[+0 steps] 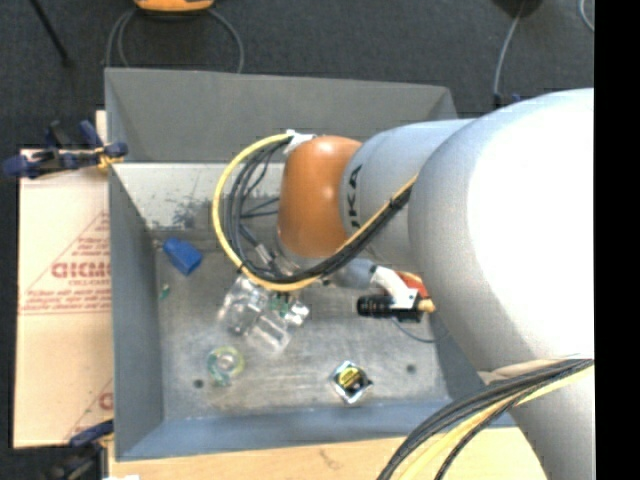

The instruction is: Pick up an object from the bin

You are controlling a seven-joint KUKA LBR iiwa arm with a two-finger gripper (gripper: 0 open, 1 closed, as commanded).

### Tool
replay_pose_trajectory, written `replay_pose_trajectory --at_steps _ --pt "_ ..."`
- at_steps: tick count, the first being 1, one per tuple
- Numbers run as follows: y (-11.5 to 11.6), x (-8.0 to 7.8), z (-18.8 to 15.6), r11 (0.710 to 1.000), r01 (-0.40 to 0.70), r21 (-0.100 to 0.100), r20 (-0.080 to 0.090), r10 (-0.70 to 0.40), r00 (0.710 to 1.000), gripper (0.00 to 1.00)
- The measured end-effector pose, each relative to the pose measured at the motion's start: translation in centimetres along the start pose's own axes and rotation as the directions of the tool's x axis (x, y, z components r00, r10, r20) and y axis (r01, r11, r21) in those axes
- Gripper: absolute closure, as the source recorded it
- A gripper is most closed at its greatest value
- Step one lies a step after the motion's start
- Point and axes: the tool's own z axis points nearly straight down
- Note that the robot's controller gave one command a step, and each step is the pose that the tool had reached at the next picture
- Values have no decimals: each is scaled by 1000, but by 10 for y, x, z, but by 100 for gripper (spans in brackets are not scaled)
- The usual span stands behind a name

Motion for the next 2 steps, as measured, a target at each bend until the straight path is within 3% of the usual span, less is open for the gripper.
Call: replay_pose_trajectory --at_steps 1,2 --pt "12 14 -104 998 69 3 0 -69 998 100" --pt "1 4 -250 1000 26 -3 8 -26 1000 100"
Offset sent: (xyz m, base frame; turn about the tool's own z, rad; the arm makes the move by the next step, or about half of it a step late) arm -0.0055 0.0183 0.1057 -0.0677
